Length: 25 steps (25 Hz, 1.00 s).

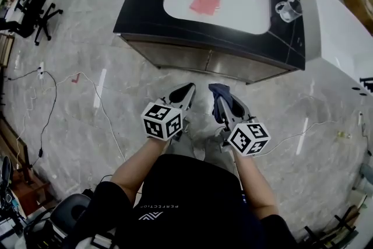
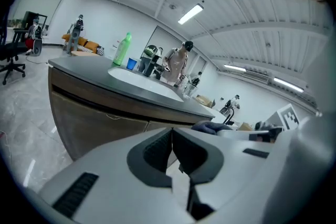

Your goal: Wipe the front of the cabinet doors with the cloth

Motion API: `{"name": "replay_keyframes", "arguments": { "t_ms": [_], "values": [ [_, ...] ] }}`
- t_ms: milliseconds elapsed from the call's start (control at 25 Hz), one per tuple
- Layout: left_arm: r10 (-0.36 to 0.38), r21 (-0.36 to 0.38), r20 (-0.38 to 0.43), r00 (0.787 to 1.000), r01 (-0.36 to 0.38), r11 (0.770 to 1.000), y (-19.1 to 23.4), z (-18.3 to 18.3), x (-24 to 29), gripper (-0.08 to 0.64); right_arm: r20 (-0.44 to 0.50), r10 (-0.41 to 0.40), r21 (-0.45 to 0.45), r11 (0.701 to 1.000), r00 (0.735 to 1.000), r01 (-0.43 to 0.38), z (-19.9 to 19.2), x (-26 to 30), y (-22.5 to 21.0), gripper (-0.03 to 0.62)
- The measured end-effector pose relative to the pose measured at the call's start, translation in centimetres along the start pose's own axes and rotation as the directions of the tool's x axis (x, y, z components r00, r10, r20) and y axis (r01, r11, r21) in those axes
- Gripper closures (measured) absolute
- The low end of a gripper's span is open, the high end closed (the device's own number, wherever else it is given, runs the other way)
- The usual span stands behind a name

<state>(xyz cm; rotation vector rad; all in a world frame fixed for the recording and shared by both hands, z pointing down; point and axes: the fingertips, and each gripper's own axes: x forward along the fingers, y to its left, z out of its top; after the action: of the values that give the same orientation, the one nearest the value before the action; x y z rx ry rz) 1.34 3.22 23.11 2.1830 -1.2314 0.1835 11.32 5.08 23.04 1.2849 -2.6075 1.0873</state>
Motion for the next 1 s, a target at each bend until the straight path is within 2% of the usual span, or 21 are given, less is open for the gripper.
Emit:
{"name": "replay_keyframes", "arguments": {
  "t_ms": [280, 480, 800, 1000],
  "values": [
    [-0.012, 0.047, 0.016, 1.0, 0.011, 0.999, -1.1, 1.6, -1.6, 0.551, 0.009, 0.028, -0.052, 0.998, 1.0, -0.028, 0.8, -1.3, 2.0, 0.508],
    [0.01, 0.021, 0.04, 0.999, -0.011, 1.0, -1.0, 1.8, -2.9, 0.551, 0.003, 0.027, -0.065, 0.998, 1.0, -0.027, 0.6, -1.7, 2.7, 0.508],
    [0.009, 0.027, 0.004, 1.0, -0.009, 1.0, -1.4, 0.5, -3.8, 0.551, -0.006, 0.045, -0.095, 0.994, 0.999, -0.045, 0.8, -2.1, 3.7, 0.508],
    [0.009, 0.031, -0.003, 1.0, -0.009, 0.999, -1.3, 0.2, -3.9, 0.551, -0.012, 0.027, -0.091, 0.995, 1.0, -0.028, 0.6, -2.3, 3.3, 0.508]
  ]
}}
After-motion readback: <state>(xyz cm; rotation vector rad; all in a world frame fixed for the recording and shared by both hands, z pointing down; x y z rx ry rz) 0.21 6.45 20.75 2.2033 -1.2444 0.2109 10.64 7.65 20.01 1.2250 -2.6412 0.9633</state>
